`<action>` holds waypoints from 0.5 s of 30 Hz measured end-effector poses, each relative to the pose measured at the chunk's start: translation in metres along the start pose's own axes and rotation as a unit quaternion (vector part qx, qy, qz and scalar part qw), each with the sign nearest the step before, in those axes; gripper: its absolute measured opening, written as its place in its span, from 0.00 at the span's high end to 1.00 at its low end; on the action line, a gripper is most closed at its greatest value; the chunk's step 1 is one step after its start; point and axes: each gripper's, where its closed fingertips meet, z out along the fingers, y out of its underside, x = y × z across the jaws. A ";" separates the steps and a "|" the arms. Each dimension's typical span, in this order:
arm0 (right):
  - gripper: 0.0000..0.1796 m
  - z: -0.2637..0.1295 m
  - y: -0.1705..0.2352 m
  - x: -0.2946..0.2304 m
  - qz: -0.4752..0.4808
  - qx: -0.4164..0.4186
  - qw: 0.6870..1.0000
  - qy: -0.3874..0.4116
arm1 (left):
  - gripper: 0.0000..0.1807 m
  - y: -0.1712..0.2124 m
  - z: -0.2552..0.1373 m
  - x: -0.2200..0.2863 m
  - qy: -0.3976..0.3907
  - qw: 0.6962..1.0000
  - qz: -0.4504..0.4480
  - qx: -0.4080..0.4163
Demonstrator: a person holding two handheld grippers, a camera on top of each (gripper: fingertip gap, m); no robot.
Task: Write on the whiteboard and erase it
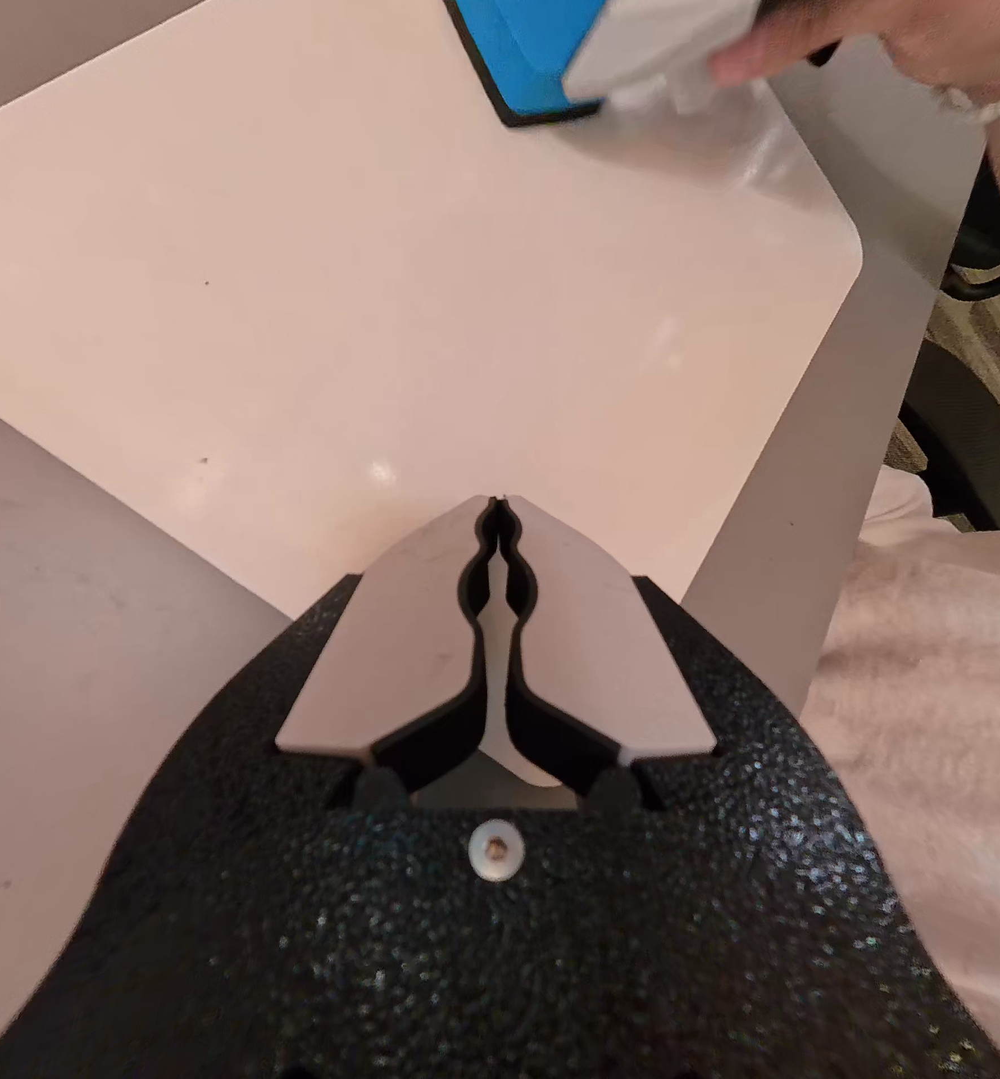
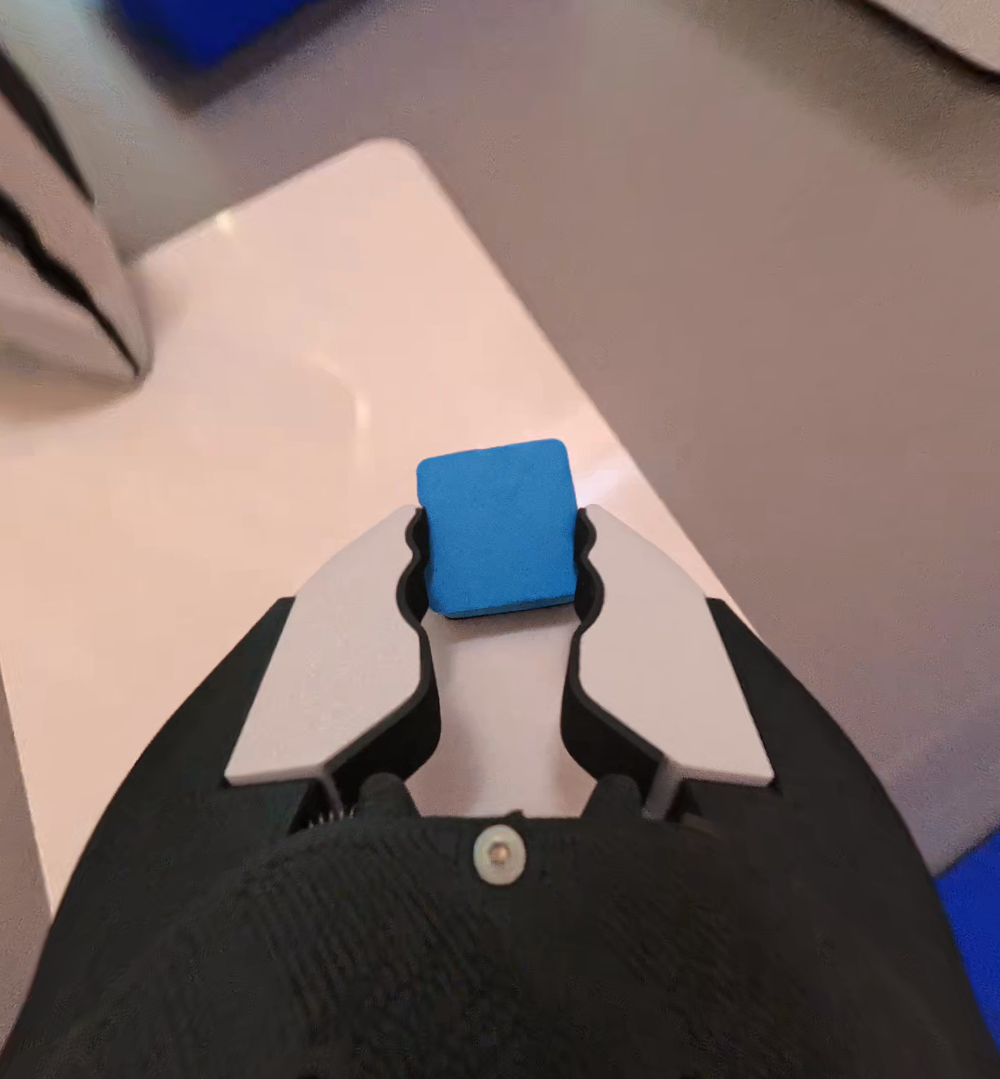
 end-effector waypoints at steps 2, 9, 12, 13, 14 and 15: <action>0.73 0.003 -0.003 0.005 0.015 0.010 1.000 0.022 | 1.00 0.000 0.000 0.000 -0.003 1.000 -0.001 0.002; 0.73 -0.017 0.013 0.011 0.017 -0.005 0.998 0.067 | 1.00 0.001 -0.001 0.000 -0.013 1.000 0.003 0.006; 0.73 -0.038 0.025 0.046 0.074 0.024 0.981 0.176 | 1.00 0.001 -0.001 -0.001 -0.022 1.000 0.004 0.011; 0.73 -0.046 0.028 0.056 0.075 0.018 0.972 0.220 | 1.00 0.001 -0.002 -0.001 -0.025 1.000 0.005 0.012; 0.73 -0.054 0.031 0.065 0.078 0.009 0.964 0.253 | 1.00 0.001 -0.002 -0.001 -0.027 1.000 0.005 0.013; 0.73 -0.057 0.031 0.069 0.090 0.009 0.959 0.269 | 1.00 0.001 -0.002 -0.001 -0.028 0.999 0.007 0.013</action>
